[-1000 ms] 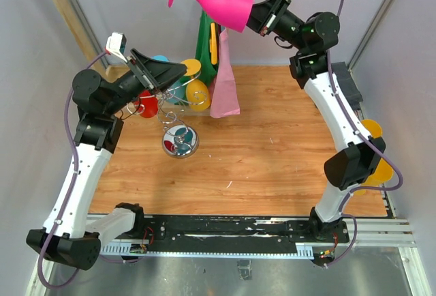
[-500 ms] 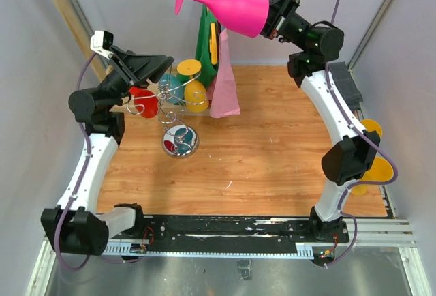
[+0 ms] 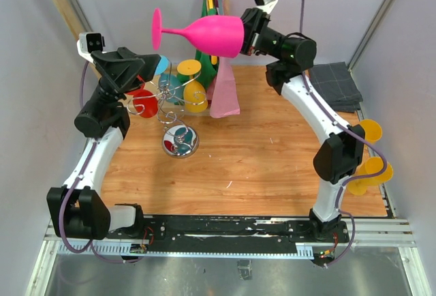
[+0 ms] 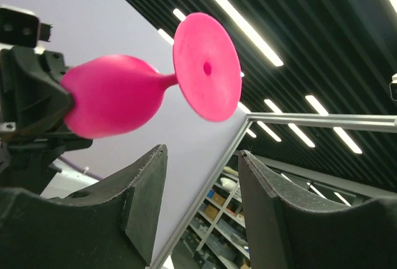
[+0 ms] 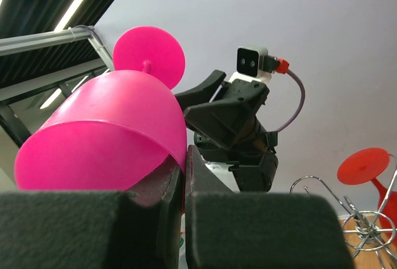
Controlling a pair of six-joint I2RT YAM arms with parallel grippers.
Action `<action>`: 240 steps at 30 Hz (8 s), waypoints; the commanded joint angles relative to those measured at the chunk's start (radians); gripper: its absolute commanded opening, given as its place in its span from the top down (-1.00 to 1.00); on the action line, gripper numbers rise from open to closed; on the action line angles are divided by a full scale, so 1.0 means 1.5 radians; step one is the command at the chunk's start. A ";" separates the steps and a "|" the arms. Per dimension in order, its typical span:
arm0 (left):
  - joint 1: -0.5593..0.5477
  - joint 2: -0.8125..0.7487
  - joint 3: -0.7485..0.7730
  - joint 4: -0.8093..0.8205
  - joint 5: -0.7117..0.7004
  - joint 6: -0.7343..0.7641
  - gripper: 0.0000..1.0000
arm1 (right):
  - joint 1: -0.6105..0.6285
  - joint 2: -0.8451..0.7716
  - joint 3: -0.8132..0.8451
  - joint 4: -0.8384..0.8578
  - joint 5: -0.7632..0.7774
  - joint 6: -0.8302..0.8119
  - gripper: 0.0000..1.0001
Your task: Place the wine glass upside down on the wine glass rack
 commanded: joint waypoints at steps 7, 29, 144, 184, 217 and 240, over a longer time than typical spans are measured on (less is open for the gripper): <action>0.004 -0.005 -0.001 0.090 -0.050 -0.146 -0.09 | 0.046 0.012 -0.015 0.058 -0.017 0.005 0.98; 0.004 -0.001 0.014 0.097 -0.072 -0.159 0.84 | 0.077 0.020 -0.051 0.089 -0.025 0.013 0.99; 0.112 -0.424 0.031 -1.416 -0.240 0.592 1.00 | -0.153 -0.173 -0.335 0.262 0.023 0.056 -0.11; 0.112 -0.410 -0.046 -1.232 -0.360 0.524 0.99 | -0.153 -0.163 -0.334 0.263 0.019 0.055 -0.11; 0.112 -0.489 -0.111 -1.285 -0.282 0.565 0.99 | -0.152 -0.167 -0.345 0.263 0.021 0.055 -0.11; 0.112 -0.536 -0.088 -1.366 -0.260 0.579 0.10 | -0.148 -0.166 -0.349 0.263 0.025 0.052 -0.13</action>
